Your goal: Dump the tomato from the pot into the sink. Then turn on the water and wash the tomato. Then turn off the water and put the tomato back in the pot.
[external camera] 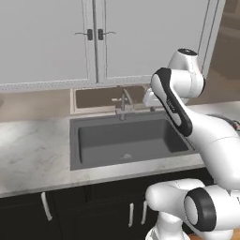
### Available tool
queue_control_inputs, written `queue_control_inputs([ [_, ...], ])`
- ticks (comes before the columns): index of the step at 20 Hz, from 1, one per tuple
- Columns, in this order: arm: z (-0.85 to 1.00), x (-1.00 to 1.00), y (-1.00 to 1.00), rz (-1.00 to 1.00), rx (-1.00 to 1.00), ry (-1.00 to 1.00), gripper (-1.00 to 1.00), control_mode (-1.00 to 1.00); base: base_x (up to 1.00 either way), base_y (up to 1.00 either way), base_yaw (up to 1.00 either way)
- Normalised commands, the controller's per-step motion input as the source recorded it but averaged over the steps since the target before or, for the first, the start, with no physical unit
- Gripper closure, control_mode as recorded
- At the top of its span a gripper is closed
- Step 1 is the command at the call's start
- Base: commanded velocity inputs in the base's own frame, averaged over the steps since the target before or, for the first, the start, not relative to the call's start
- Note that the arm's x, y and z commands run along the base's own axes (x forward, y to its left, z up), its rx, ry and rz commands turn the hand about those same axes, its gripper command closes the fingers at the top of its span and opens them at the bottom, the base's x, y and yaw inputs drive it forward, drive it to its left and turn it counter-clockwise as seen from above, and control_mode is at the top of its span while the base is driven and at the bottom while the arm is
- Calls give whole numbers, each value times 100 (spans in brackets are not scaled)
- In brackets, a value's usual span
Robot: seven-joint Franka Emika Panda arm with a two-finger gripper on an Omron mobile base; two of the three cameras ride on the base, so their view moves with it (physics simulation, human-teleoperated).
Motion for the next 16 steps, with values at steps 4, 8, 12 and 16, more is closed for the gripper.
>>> queue_control_inputs([
  [4,0,0,0,0,0,0,-100,100,0,-68,0],
  [8,0,0,0,0,0,0,-100,100,0,-58,0],
  [12,0,0,0,0,0,0,-100,100,3,-51,0],
  [16,0,0,0,0,0,0,-100,100,20,-41,0],
])
